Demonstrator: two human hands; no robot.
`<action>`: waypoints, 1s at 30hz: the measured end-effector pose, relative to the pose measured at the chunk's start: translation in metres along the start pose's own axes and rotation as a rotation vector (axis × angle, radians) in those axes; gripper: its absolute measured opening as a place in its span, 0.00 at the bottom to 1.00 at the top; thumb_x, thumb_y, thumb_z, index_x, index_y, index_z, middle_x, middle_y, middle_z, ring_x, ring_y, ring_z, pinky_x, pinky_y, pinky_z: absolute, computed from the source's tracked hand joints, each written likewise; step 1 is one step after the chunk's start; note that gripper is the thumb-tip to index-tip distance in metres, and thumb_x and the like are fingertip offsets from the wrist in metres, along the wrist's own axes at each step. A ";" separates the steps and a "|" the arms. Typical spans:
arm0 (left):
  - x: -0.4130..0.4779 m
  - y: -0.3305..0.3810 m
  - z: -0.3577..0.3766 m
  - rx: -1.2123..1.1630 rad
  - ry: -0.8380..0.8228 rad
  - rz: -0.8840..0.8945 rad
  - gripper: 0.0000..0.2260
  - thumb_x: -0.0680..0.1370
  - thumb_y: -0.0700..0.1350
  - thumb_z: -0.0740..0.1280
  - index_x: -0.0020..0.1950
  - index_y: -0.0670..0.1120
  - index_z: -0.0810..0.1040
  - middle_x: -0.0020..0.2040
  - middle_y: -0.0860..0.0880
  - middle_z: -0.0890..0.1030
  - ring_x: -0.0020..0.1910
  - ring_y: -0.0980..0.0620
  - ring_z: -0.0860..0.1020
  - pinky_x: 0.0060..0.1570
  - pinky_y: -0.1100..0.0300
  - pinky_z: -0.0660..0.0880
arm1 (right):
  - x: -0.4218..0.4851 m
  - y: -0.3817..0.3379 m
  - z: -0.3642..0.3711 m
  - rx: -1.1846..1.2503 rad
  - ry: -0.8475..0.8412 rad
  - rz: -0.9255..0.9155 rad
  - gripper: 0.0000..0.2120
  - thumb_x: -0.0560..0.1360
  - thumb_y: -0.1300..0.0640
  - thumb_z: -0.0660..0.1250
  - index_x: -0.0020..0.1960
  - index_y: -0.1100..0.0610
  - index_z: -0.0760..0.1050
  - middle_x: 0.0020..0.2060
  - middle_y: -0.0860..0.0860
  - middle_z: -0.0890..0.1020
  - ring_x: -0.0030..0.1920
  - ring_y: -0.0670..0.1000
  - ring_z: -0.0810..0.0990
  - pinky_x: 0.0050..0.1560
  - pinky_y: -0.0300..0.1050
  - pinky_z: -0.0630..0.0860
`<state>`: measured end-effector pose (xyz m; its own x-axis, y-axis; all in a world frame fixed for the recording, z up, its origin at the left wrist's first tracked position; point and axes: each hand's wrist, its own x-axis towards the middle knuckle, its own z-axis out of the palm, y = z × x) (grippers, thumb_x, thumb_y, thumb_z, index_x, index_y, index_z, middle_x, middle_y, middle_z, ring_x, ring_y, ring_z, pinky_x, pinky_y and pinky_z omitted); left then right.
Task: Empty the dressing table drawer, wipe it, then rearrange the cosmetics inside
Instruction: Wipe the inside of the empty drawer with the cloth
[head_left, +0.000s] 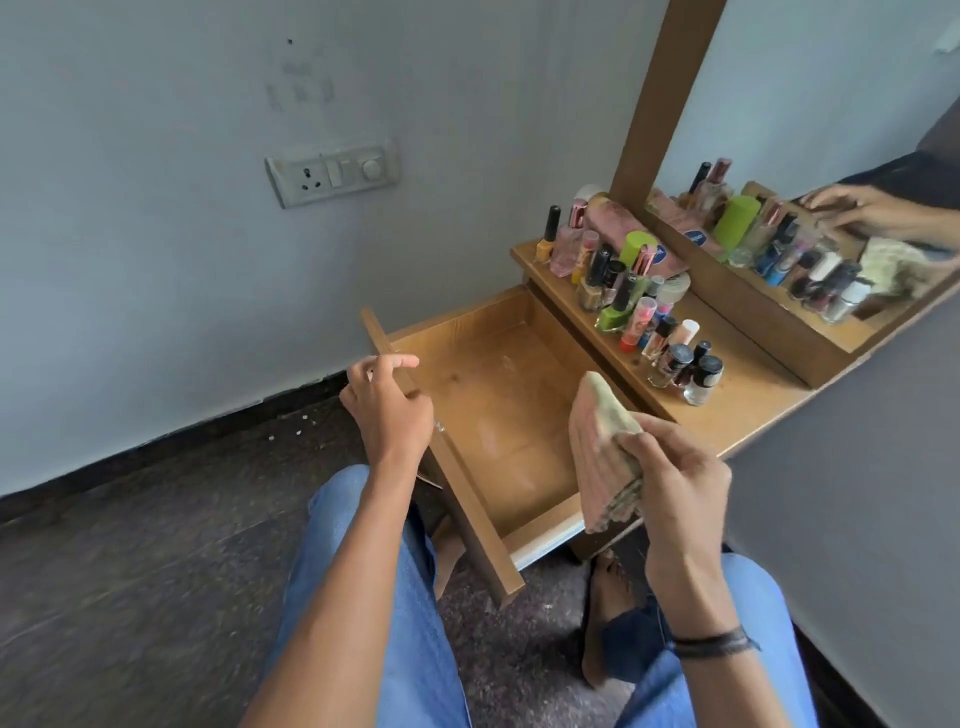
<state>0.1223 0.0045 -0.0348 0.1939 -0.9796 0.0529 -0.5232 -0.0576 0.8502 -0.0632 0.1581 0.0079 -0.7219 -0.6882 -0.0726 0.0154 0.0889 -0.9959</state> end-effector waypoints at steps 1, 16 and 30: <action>0.004 -0.002 0.000 -0.045 0.004 -0.040 0.17 0.75 0.32 0.68 0.58 0.52 0.77 0.68 0.48 0.68 0.63 0.51 0.63 0.52 0.68 0.63 | 0.007 0.000 0.010 -0.029 -0.036 0.004 0.08 0.77 0.61 0.70 0.49 0.50 0.86 0.41 0.44 0.87 0.44 0.43 0.83 0.42 0.38 0.77; 0.003 -0.019 0.041 -0.300 0.179 0.042 0.25 0.77 0.34 0.60 0.72 0.50 0.67 0.69 0.49 0.69 0.64 0.44 0.73 0.62 0.50 0.74 | 0.145 0.070 0.143 -1.222 -0.212 -0.662 0.16 0.79 0.62 0.62 0.65 0.61 0.76 0.60 0.61 0.78 0.55 0.66 0.77 0.44 0.60 0.81; 0.002 -0.019 0.042 -0.291 0.217 0.044 0.25 0.75 0.31 0.62 0.71 0.46 0.70 0.68 0.49 0.70 0.58 0.70 0.67 0.61 0.51 0.73 | 0.156 0.094 0.174 -1.162 -0.658 -0.348 0.26 0.87 0.50 0.50 0.84 0.51 0.53 0.83 0.51 0.48 0.83 0.52 0.41 0.79 0.46 0.38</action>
<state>0.0975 -0.0046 -0.0726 0.3642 -0.9146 0.1756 -0.2831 0.0709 0.9565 -0.0538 -0.0660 -0.1063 -0.1078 -0.9800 -0.1675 -0.9125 0.1644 -0.3747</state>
